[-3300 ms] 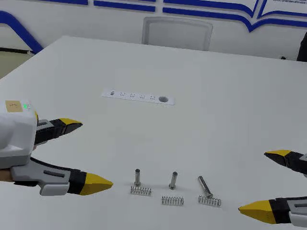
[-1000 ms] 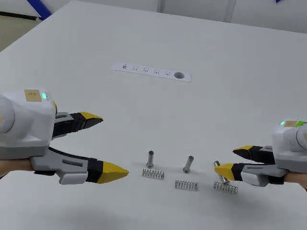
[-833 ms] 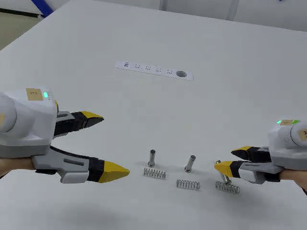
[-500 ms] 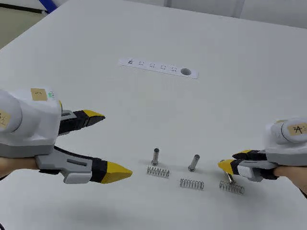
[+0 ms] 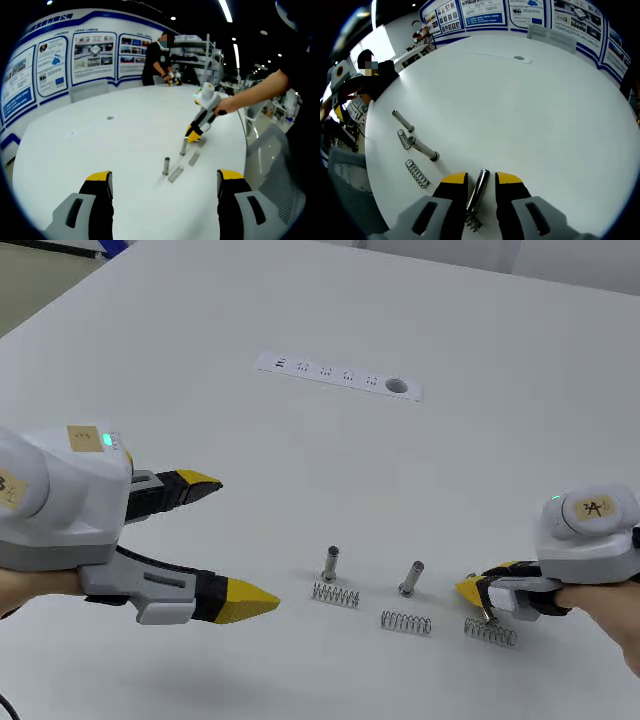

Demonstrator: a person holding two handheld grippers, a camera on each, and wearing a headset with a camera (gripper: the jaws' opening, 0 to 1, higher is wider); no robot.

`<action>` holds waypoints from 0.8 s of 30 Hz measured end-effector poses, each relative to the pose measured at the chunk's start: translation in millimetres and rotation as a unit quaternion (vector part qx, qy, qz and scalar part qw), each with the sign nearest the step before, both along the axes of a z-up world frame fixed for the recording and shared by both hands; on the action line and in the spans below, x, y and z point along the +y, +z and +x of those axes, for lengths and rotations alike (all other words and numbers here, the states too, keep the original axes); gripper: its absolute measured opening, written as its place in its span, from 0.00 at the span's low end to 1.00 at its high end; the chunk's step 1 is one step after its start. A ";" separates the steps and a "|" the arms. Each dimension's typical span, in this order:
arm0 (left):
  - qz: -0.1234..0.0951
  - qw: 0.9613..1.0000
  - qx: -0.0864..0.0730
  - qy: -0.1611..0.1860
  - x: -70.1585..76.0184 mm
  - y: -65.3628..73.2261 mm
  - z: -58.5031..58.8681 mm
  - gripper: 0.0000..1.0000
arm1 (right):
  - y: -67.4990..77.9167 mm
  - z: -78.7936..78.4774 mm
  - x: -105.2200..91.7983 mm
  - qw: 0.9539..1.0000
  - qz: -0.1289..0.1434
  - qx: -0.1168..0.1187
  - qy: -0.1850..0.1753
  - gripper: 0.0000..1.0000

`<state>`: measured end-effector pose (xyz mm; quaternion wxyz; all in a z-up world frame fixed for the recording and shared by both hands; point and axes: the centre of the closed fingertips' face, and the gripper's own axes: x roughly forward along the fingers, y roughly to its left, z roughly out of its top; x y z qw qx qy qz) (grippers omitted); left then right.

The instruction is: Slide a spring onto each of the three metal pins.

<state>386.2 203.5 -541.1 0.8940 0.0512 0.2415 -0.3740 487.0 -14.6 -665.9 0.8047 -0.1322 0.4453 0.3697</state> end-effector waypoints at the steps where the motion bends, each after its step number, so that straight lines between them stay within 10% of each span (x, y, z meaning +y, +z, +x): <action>1: 0.003 1.000 0.001 -0.001 0.1 -1.2 -0.6 0.88 | -0.2 0.5 0.1 1.000 -0.005 -0.004 0.002 0.22; 11: 0.000 1.000 0.004 0.002 -2.2 -4.4 -1.6 0.88 | -1.3 4.9 -2.2 0.998 -0.045 -0.033 0.017 0.15; 24: -0.002 1.000 0.004 0.001 -3.7 -4.5 -3.0 0.88 | -3.5 7.3 -3.2 0.998 -0.047 -0.010 -0.035 0.09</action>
